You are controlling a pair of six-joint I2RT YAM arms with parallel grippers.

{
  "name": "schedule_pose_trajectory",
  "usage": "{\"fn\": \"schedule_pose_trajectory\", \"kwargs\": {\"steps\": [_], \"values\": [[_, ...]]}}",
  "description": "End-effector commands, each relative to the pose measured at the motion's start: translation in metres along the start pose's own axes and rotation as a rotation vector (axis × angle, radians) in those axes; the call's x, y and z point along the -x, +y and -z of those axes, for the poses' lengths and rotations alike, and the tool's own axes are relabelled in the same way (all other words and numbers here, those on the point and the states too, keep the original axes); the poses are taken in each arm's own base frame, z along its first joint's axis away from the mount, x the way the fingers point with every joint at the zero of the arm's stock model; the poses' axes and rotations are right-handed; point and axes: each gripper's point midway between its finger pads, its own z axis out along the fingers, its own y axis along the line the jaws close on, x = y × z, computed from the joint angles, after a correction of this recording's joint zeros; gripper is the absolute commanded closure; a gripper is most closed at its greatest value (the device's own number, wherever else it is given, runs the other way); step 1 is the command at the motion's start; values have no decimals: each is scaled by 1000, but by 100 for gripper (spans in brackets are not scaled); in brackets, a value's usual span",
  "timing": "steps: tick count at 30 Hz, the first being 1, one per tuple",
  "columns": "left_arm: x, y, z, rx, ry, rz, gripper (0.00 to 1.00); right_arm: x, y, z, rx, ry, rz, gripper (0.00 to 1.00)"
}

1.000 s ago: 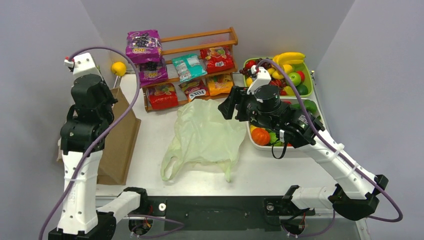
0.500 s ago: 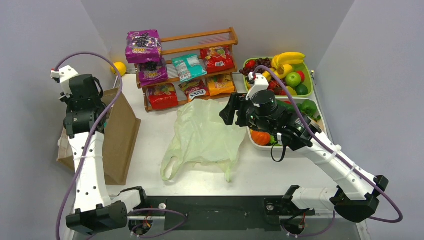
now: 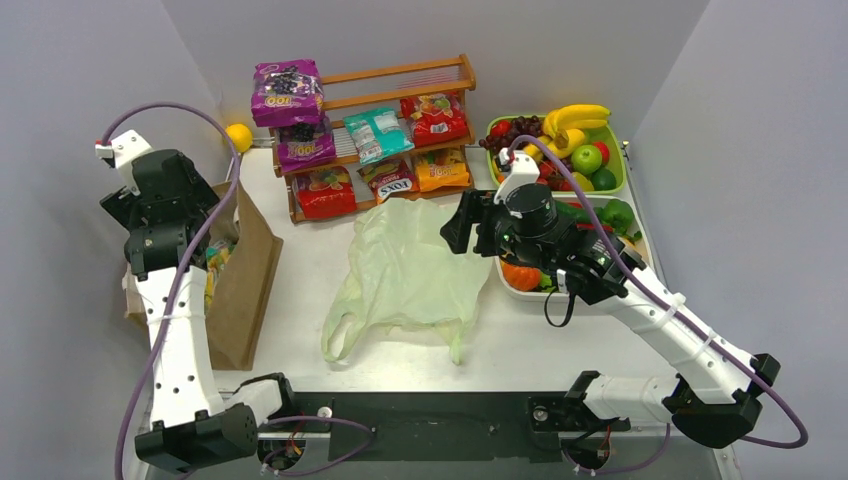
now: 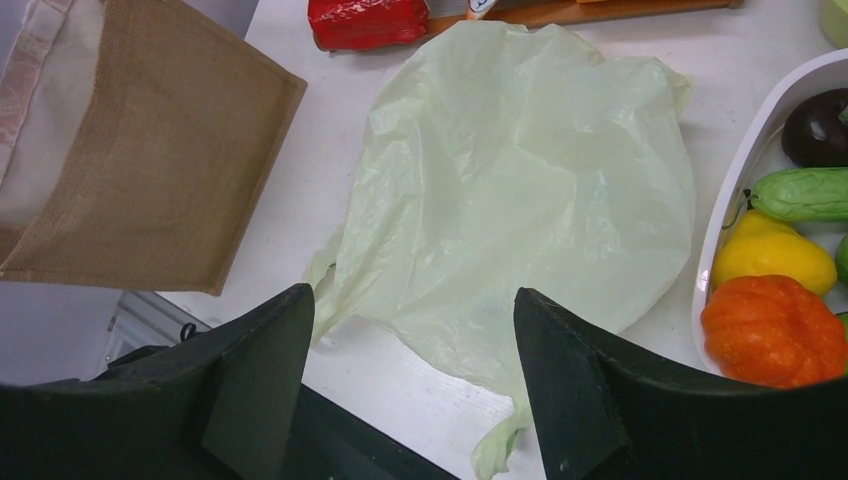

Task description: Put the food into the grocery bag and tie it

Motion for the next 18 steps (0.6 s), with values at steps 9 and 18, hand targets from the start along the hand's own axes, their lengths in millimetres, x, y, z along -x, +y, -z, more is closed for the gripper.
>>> {"fn": "schedule_pose_trajectory", "kwargs": {"steps": [9, 18], "values": [[-15, -93, 82, -546, -66, -159, 18, -22, -39, 1, -143, 21, 51, 31], [-138, -141, 145, -971, 158, -337, 26, -76, -62, -11, -221, 109, 45, 32]]}}
